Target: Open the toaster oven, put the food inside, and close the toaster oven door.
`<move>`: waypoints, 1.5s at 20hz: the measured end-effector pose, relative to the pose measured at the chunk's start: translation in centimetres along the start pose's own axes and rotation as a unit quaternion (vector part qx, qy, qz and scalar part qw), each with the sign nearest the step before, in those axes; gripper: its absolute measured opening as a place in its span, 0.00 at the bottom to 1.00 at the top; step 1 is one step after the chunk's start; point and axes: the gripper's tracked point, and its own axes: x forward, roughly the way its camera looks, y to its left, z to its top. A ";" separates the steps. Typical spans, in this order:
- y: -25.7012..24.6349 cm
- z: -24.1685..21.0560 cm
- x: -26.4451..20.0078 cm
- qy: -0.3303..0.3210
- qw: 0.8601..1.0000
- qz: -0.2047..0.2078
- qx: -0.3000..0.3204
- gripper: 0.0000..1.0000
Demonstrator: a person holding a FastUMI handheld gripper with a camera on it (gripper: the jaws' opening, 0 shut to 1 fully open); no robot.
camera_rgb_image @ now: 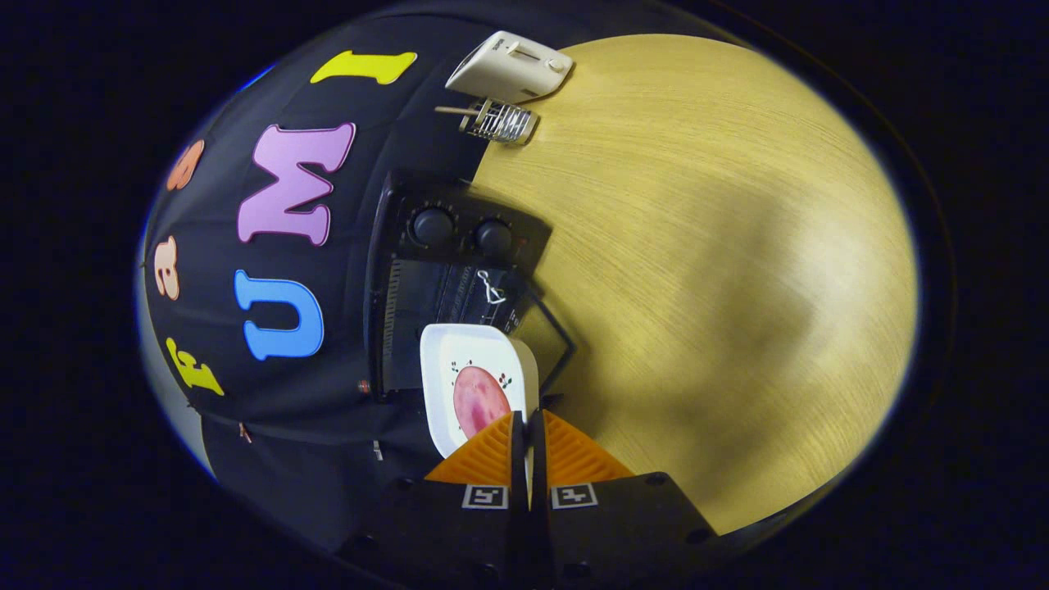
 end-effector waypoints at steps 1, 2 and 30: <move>0.8 -0.6 0.9 -0.002 1.000 0.001 0.002 0.05; 1.4 -0.9 1.6 -0.005 1.000 0.000 0.008 0.05; 9.3 3.3 18.6 -0.173 0.962 -0.065 0.199 0.05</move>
